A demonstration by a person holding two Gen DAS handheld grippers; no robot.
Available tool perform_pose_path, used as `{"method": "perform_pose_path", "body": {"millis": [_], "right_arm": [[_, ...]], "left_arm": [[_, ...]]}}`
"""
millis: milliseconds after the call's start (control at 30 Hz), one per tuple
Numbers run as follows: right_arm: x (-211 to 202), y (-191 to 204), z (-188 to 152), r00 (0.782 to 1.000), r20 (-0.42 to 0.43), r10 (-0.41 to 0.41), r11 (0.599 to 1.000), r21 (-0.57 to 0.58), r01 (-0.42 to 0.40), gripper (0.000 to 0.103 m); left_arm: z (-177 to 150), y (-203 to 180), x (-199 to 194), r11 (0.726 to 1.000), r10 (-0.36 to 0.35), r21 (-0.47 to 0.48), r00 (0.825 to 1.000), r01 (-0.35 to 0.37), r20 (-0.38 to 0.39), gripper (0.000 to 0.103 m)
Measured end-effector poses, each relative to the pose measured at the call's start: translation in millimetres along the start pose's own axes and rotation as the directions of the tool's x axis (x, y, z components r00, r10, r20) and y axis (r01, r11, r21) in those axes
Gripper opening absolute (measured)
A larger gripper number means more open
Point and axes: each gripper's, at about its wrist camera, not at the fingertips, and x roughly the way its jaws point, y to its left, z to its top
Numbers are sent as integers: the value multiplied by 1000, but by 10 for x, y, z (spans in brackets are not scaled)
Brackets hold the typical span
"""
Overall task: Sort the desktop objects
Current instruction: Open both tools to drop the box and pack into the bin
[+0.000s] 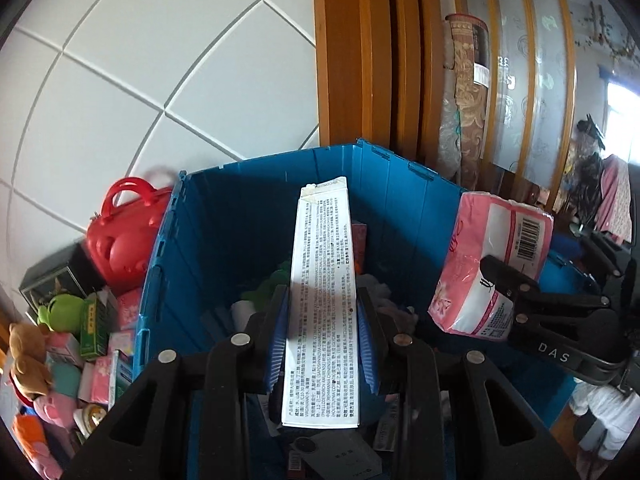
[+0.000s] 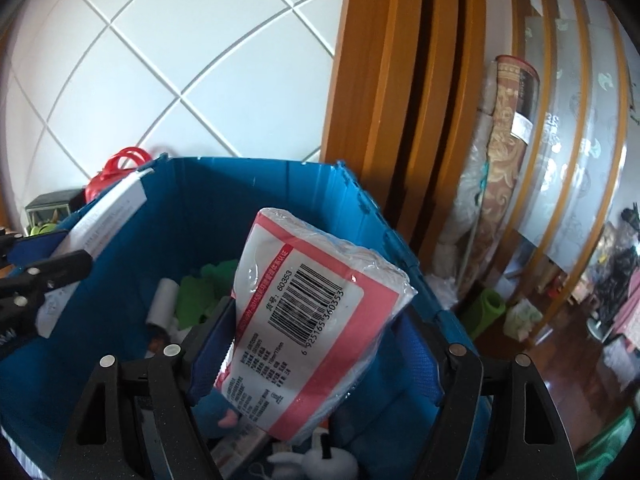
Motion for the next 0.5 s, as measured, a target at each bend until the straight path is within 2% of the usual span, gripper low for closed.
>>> {"method": "perform_pose_path", "body": {"millis": [167,300,500], "right_arm": [[-7,3,-9,1000,-3,-17,1000,3,17,78],[21,25,3,999,-11,-36,999,-16,36,80],[37,14,7,999,-12,-29,999,-15,29,81]], "left_arm": [[-13,-28,67,1000,-5,4,999,5,-33,31],[-19,-33,113,1000,28,-8,998,-29,-63,34],[-34,-29,190,1000,13,-7,994,-14,-112,36]]}}
